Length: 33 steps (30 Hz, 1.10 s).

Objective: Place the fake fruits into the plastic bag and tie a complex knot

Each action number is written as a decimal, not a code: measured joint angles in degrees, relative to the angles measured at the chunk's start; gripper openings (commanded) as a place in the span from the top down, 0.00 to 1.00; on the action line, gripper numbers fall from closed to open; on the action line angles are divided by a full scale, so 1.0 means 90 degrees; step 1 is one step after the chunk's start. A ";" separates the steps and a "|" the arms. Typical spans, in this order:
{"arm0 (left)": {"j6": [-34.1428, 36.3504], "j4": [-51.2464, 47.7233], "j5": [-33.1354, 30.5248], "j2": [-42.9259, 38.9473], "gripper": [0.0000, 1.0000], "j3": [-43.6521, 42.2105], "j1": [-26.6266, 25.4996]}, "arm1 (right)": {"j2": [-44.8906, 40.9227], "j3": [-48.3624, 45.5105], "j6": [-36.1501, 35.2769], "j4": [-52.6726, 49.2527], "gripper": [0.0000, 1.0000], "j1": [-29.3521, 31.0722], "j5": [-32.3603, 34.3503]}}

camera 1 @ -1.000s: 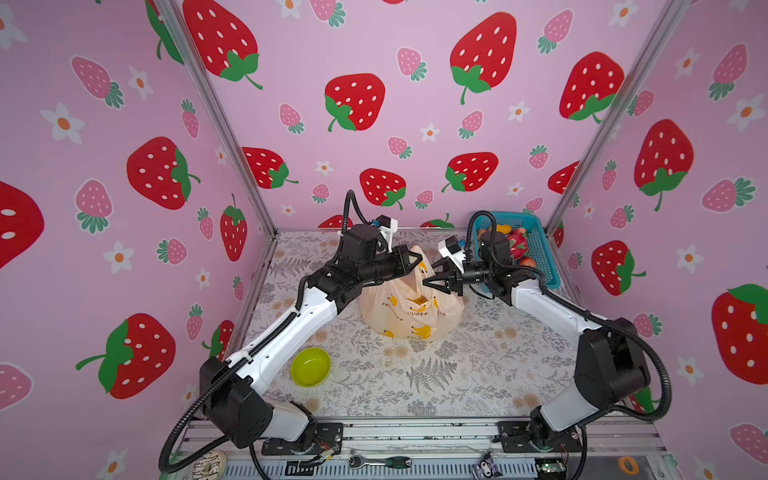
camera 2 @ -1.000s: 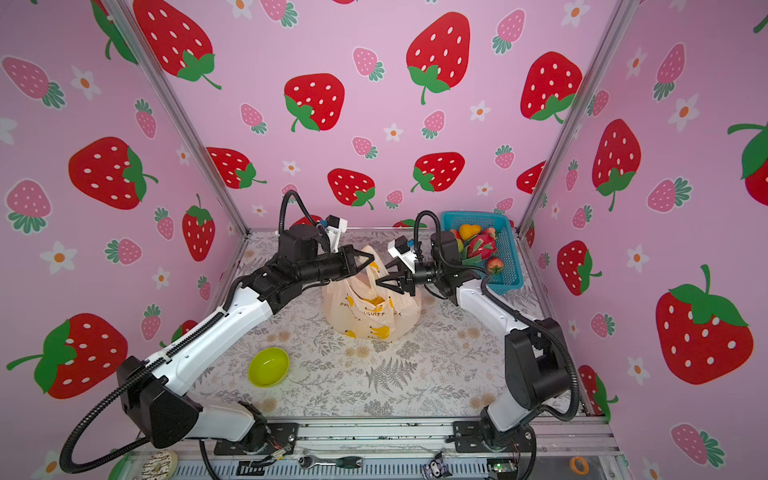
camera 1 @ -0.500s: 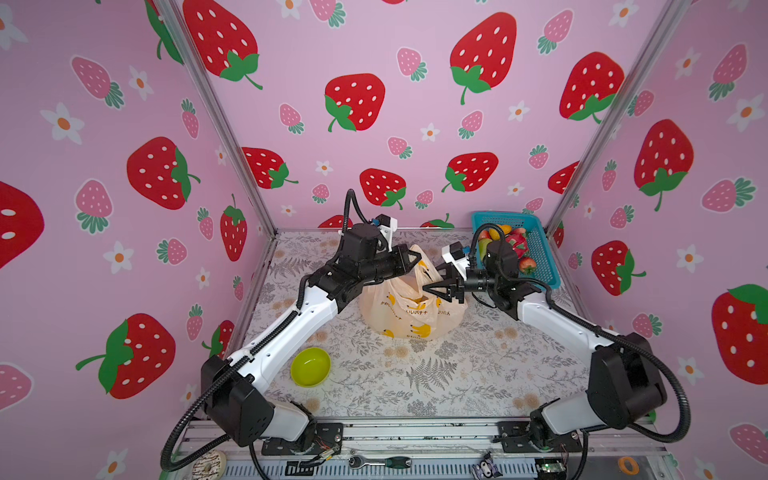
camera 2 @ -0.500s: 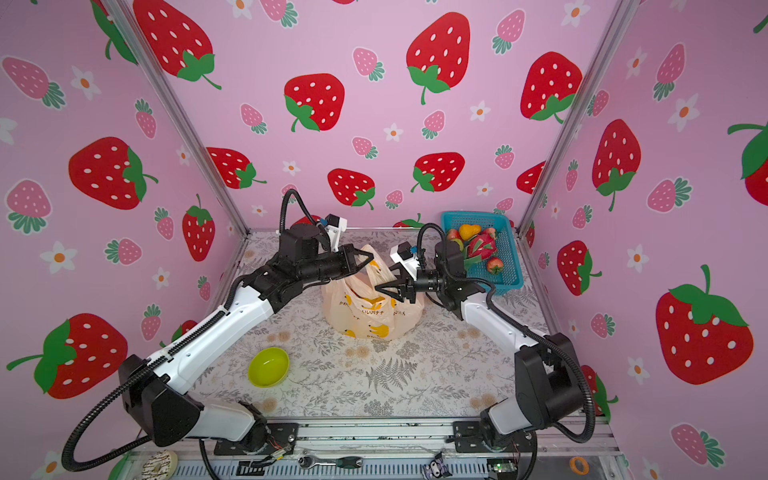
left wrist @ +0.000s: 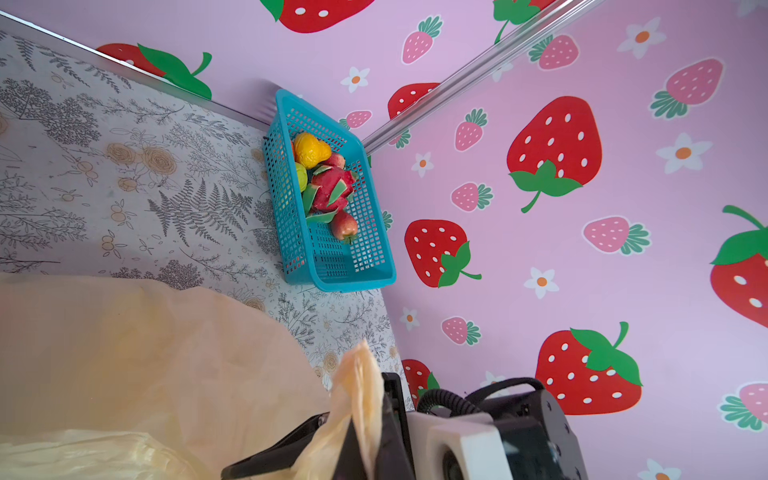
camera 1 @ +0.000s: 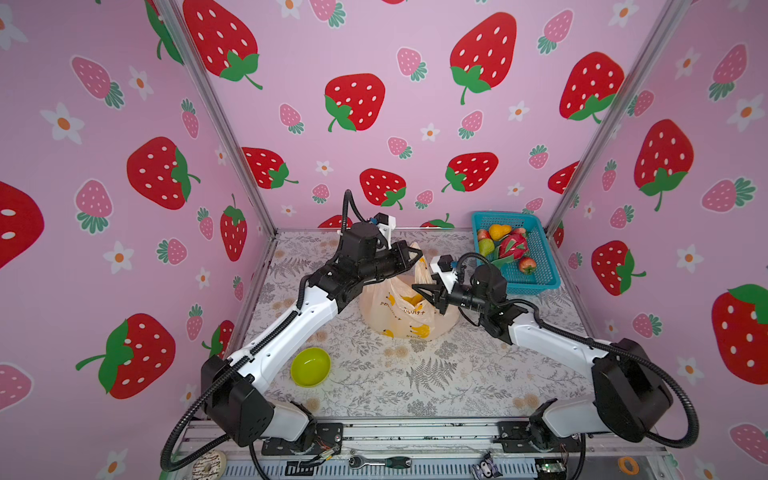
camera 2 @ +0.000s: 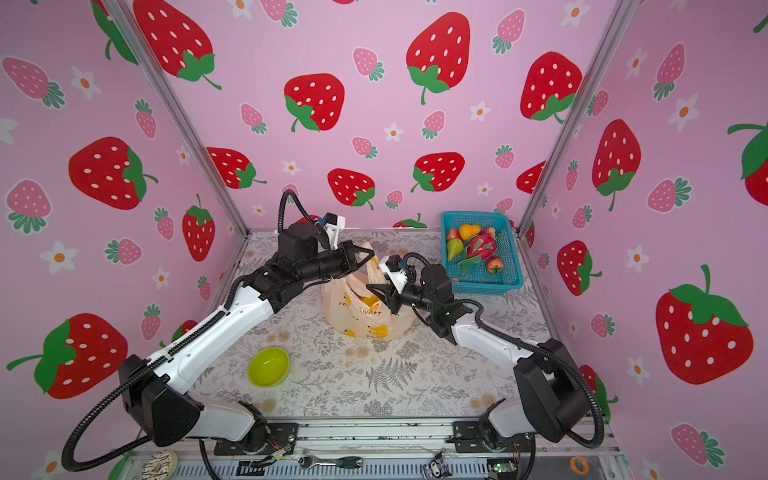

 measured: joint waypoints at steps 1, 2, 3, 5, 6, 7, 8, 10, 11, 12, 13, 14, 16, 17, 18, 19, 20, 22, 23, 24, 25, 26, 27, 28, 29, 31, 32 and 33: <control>0.0049 -0.0002 -0.0007 0.0000 0.84 0.0000 0.0000 | -0.0036 -0.0051 0.0007 0.0056 0.95 0.0005 0.0141; 0.0092 -0.0005 -0.0024 0.0000 0.76 0.0000 0.0000 | -0.0068 -0.0090 0.0015 0.0087 0.96 0.0002 0.0248; 0.0151 -0.0005 -0.0061 0.0000 0.69 0.0000 0.0000 | -0.0104 -0.0119 0.0007 0.0100 0.97 0.0002 0.0350; 0.0306 -0.0036 -0.0136 -0.0015 0.60 0.0000 0.0002 | -0.0143 -0.0126 0.0010 0.0112 0.98 -0.0005 0.0508; 0.0432 -0.0061 -0.0168 -0.0036 0.56 -0.0002 0.0002 | -0.0165 -0.0129 0.0012 0.0114 0.99 -0.0019 0.0571; 0.0576 -0.0112 -0.0192 -0.0080 0.53 -0.0005 0.0005 | -0.0187 -0.0138 0.0012 0.0117 0.99 -0.0049 0.0631; 0.0685 -0.0151 -0.0209 -0.0136 0.50 -0.0015 0.0012 | -0.0206 -0.0158 0.0017 0.0129 1.00 -0.0075 0.0668; 0.1003 -0.0168 -0.0214 -0.0376 0.45 -0.0112 0.0027 | -0.0233 -0.0192 0.0066 0.0141 1.00 -0.0134 0.0707; 0.1161 -0.0172 -0.0209 -0.0537 0.42 -0.0197 0.0041 | -0.0233 -0.0199 0.0090 0.0141 1.00 -0.0175 0.0712; 0.1370 -0.0168 -0.0204 -0.0738 0.39 -0.0308 0.0049 | -0.0233 -0.0204 0.0136 0.0138 1.00 -0.0219 0.0724; 0.1579 -0.0151 -0.0206 -0.0998 0.36 -0.0461 0.0063 | -0.0233 -0.0204 0.0197 0.0138 1.00 -0.0262 0.0743; 0.1778 -0.0129 -0.0204 -0.1241 0.36 -0.0624 0.0078 | -0.0233 -0.0204 0.0228 0.0141 1.00 -0.0301 0.0748; 0.2232 0.0005 -0.0160 -0.1756 0.34 -0.1013 0.0121 | -0.0231 -0.0204 0.0330 0.0138 1.00 -0.0376 0.0753; 0.2431 0.0070 -0.0146 -0.1994 0.33 -0.1209 0.0148 | -0.0231 -0.0204 0.0381 0.0136 1.00 -0.0420 0.0753; 0.2679 0.0165 -0.0114 -0.2239 0.31 -0.1438 0.0180 | -0.0231 -0.0204 0.0425 0.0136 1.00 -0.0459 0.0753; 0.2897 0.0209 -0.0104 -0.2404 0.29 -0.1598 0.0199 | -0.0231 -0.0204 0.0452 0.0136 1.00 -0.0488 0.0748; 0.3157 0.0245 -0.0112 -0.2572 0.26 -0.1778 0.0228 | -0.0231 -0.0204 0.0483 0.0131 1.00 -0.0517 0.0746; 0.3745 0.0306 -0.0175 -0.2829 0.22 -0.2093 0.0316 | -0.0231 -0.0204 0.0525 0.0129 1.00 -0.0554 0.0738; 0.4029 0.0357 -0.0219 -0.2917 0.22 -0.2244 0.0406 | -0.0231 -0.0204 0.0537 0.0129 1.00 -0.0578 0.0731; 0.4274 0.0413 -0.0226 -0.2953 0.21 -0.2368 0.0544 | -0.0231 -0.0204 0.0542 0.0124 1.00 -0.0583 0.0721; 0.4469 0.0444 -0.0219 -0.2951 0.21 -0.2458 0.0738 | -0.0231 -0.0202 0.0542 0.0117 1.00 -0.0585 0.0704; 0.4636 0.0481 -0.0182 -0.2878 0.20 -0.2506 0.1005 | -0.0223 -0.0192 0.0544 0.0095 1.00 -0.0602 0.0685; 0.4765 0.0520 -0.0095 -0.2756 0.19 -0.2511 0.1277 | -0.0211 -0.0177 0.0544 0.0083 1.00 -0.0607 0.0661; 0.4862 0.0573 -0.0002 -0.2635 0.19 -0.2511 0.1496 | -0.0199 -0.0160 0.0544 0.0066 1.00 -0.0610 0.0641; 0.4966 0.0629 0.0143 -0.2482 0.19 -0.2511 0.1736 | -0.0189 -0.0138 0.0544 0.0034 1.00 -0.0610 0.0629; 0.5151 0.0695 0.0525 -0.2220 0.19 -0.2511 0.2035 | -0.0165 -0.0085 0.0542 -0.0017 1.00 -0.0612 0.0612; 0.5241 0.0709 0.0753 -0.2089 0.19 -0.2509 0.2127 | -0.0158 -0.0066 0.0542 -0.0022 1.00 -0.0614 0.0607; 0.5333 0.0709 0.1013 -0.1940 0.19 -0.2501 0.2210 | -0.0153 -0.0058 0.0542 -0.0022 1.00 -0.0614 0.0602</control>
